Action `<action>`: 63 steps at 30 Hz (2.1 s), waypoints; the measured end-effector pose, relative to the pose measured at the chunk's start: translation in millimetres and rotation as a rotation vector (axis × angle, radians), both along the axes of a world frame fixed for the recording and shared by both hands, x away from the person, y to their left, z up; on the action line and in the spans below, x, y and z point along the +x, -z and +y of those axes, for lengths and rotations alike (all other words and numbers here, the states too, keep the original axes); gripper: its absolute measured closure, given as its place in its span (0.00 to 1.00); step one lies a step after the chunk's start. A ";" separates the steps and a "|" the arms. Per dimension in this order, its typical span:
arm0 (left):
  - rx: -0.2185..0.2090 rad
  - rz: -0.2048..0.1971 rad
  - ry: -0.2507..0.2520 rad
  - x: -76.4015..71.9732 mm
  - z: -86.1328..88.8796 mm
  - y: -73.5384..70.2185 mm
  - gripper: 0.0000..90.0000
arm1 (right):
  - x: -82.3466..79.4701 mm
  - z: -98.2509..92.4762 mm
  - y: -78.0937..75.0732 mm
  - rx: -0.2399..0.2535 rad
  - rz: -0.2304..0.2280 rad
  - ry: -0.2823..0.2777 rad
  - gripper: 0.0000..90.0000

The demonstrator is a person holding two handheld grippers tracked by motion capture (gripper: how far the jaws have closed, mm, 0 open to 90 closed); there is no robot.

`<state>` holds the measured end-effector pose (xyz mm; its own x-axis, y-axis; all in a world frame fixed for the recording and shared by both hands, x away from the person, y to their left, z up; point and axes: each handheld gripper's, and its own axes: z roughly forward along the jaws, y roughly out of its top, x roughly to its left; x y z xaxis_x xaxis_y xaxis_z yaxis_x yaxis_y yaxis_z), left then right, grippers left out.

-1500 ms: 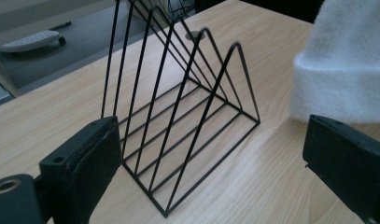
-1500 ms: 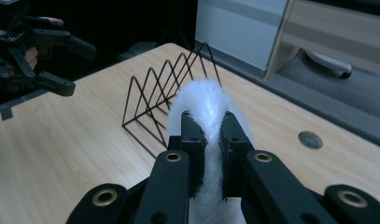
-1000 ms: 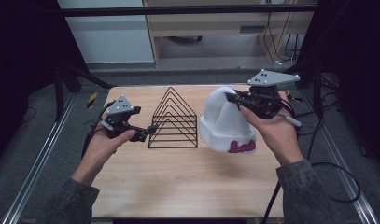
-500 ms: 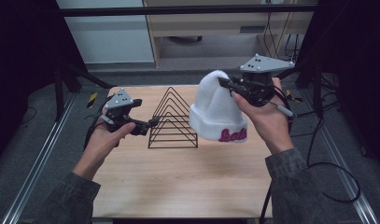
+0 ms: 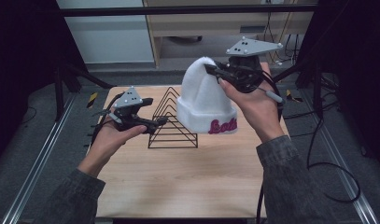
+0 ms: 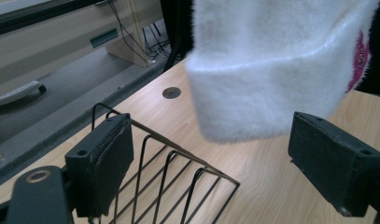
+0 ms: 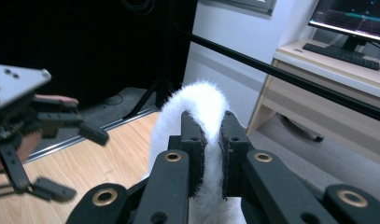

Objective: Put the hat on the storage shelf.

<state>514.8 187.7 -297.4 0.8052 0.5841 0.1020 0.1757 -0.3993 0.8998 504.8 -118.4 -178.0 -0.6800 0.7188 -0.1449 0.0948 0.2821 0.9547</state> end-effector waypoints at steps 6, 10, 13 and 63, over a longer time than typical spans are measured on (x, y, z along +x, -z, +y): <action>0.056 0.021 0.002 12.9 -14.0 11.5 0.15 | 0.9 11.7 -6.2 -0.009 -0.005 -0.022 0.92; 0.056 0.051 0.002 19.3 -17.8 16.5 0.13 | 1.5 17.6 -5.8 -0.019 0.006 -0.030 0.92; 0.036 0.059 0.016 22.2 -20.0 17.5 0.13 | 2.2 20.8 -4.9 -0.019 0.008 -0.040 0.92; -0.006 -0.028 -0.195 31.5 25.7 -3.2 0.90 | 65.2 45.0 12.0 -0.015 0.039 0.024 0.92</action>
